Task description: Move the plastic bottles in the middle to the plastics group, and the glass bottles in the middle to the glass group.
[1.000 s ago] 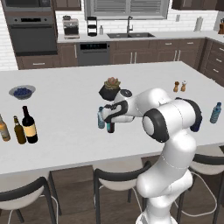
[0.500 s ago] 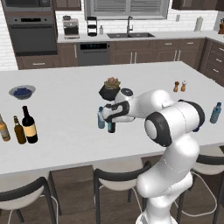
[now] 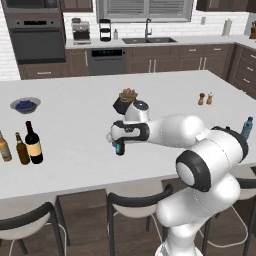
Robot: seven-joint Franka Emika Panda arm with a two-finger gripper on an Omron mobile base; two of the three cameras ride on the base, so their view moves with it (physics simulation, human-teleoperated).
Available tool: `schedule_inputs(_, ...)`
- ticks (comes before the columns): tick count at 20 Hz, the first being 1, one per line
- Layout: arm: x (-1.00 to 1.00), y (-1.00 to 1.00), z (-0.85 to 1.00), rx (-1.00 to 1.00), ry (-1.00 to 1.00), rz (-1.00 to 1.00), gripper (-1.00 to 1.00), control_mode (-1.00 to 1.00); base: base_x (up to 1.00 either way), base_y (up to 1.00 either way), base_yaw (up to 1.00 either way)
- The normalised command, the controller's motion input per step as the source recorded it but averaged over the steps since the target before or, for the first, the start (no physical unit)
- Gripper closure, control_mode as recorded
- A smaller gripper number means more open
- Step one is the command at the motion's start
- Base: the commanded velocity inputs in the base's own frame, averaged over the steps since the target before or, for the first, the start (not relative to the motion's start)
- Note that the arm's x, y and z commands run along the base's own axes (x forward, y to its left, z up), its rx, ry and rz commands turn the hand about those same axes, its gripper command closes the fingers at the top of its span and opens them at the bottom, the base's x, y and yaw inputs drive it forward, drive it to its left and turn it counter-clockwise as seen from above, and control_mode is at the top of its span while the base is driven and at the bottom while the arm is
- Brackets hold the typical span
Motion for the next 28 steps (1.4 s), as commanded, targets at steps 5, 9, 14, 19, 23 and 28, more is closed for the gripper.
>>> schedule_inputs(5, -0.17, 0.93, 0.17, 0.0, 0.0, 0.15, 1.0, -1.0, 0.0, 0.0, 0.0)
schedule_inputs(9, 0.0, 1.0, 0.11, 0.0, 0.01, 0.14, 1.0, -1.0, 0.0, 0.0, 0.0)
schedule_inputs(14, 0.0, 1.0, 0.0, 0.0, 0.0, 0.14, 1.0, -1.0, 0.0, 0.0, 0.0)
schedule_inputs(19, 0.0, 1.0, 0.0, 0.0, 0.0, 0.12, 1.0, -1.0, 0.0, 0.0, 0.0)
schedule_inputs(23, 0.0, 0.99, 0.0, -0.01, -0.02, 0.07, 1.0, -1.0, 0.0, 0.0, 0.0)
schedule_inputs(28, 0.0, 0.78, 0.0, -0.01, -0.09, 0.0, 1.0, -1.0, 0.0, 0.0, 0.0)
